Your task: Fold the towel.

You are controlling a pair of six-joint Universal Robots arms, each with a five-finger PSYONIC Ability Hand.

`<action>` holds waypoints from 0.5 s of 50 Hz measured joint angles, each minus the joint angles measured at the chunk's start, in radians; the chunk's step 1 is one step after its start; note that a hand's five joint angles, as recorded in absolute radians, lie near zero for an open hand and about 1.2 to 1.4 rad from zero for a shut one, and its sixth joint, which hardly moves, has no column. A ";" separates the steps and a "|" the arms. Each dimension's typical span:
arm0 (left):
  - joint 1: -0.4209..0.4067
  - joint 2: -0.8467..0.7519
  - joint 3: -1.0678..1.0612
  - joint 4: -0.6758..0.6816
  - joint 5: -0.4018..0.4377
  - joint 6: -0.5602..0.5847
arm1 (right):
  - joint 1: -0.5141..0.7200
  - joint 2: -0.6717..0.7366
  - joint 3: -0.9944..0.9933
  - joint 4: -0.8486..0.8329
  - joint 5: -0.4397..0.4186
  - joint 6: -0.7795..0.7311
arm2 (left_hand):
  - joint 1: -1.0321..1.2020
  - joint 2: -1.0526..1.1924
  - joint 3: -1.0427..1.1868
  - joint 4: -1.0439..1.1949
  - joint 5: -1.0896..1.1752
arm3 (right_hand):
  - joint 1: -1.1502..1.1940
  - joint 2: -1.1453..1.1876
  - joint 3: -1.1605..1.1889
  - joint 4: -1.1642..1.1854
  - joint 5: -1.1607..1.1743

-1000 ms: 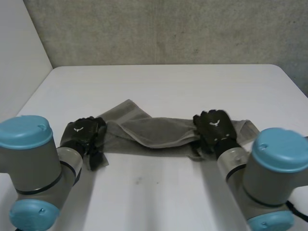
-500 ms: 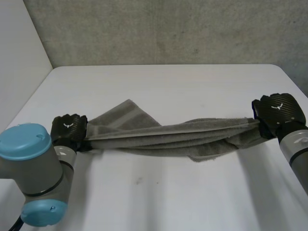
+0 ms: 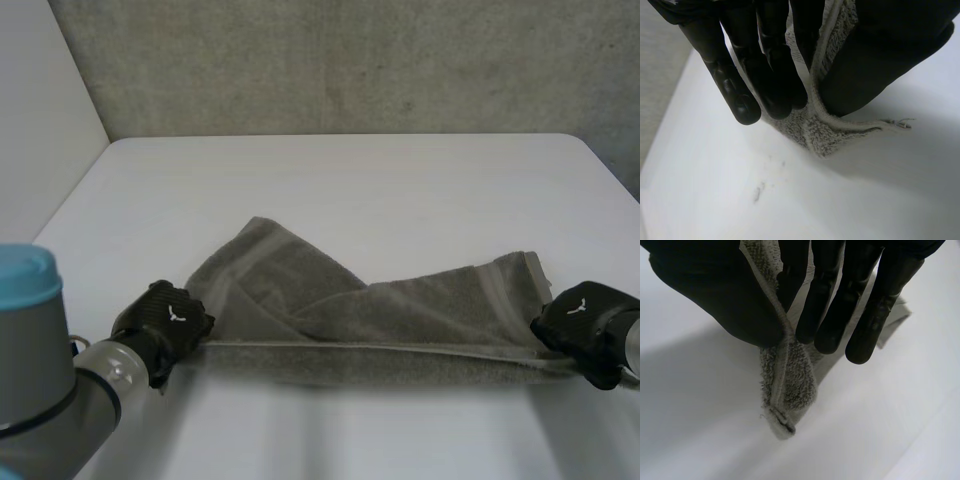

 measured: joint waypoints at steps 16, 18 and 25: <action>0.001 -0.336 0.570 0.213 -0.024 0.028 | 0.148 0.292 -0.556 -0.204 0.128 0.114 | 0.000 0.000 0.001 0.000 0.004 | 0.000 0.001 0.002 0.004 0.005; 0.000 -0.349 0.671 0.293 -0.030 0.026 | 0.160 0.298 -0.654 -0.285 0.144 0.144 | 0.000 0.000 0.001 0.000 0.004 | 0.000 0.001 0.002 0.004 0.005; 0.003 -0.355 0.961 0.623 -0.025 0.010 | 0.190 0.255 -0.837 -0.746 0.162 0.231 | 0.005 0.001 0.001 0.001 0.005 | 0.000 0.001 0.002 0.004 0.005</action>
